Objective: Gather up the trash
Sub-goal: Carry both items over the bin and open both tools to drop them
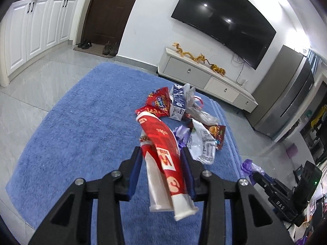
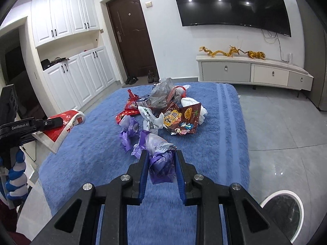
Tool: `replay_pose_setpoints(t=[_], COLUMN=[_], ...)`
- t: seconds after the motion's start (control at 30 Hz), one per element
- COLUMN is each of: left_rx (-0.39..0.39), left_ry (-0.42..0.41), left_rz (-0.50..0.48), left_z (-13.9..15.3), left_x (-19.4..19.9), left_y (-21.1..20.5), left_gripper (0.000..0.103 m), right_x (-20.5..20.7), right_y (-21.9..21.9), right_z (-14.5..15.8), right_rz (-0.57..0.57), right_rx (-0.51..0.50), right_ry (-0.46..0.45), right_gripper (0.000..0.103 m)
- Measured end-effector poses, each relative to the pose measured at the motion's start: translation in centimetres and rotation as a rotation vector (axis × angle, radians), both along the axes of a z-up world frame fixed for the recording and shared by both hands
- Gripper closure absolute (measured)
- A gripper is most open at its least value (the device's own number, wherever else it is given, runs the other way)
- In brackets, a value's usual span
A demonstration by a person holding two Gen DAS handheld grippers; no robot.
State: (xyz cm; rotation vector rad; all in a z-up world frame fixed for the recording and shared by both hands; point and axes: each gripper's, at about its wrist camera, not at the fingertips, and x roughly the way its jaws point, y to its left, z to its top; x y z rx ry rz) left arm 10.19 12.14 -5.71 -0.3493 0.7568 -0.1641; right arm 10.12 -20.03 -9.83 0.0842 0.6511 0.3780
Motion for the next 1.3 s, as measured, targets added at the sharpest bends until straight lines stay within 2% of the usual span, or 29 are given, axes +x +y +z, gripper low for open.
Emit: replay_pose_setpoints(t=[0.17, 0.37, 0.5, 0.7, 0.87, 1.0, 1.3], left_rx=[0.016, 0.040, 0.049, 0.080, 0.124, 0.165, 0.201], left_ry=[-0.019, -0.047, -0.051, -0.033, -0.015, 0.038, 0.152], left_rz=[-0.035, -0.161, -0.300, -0.522, -0.687, -0.810, -0.920], left_z=[1.1, 2.9, 3.6, 3.2, 1.8, -1.0, -7.1], left_x=[-1.4, -1.5, -0.7, 0.4, 0.9, 1.6, 3.7], left_y=[-1.9, -7.3, -13.1, -23.5, -32.1, -39.0, -49.7], left_gripper=[0.068, 0.068, 0.068, 0.068, 0.068, 0.068, 0.064], right_x=[-2.1, -4.0, -5.3, -7.5, -9.0, -9.6, -7.6], right_y=[-1.9, -6.9, -12.0, -18.7, -24.0, -27.3, -30.7], right_z=[0.4, 0.1, -1.3, -3.9, -6.3, -8.6, -12.9], right_rz=[-0.036, -0.140, -0.251, -0.430, -0.574, -0.659, -0.726], right_rx=[-0.001, 0.025, 0.064, 0.080, 0.061, 0.051, 0.053], right_ry=[-0.025, -0.045, -0.033, 0.006, 0.068, 0.129, 0.253], right_gripper=[0.079, 0.079, 0.079, 0.079, 0.079, 0.079, 0.079])
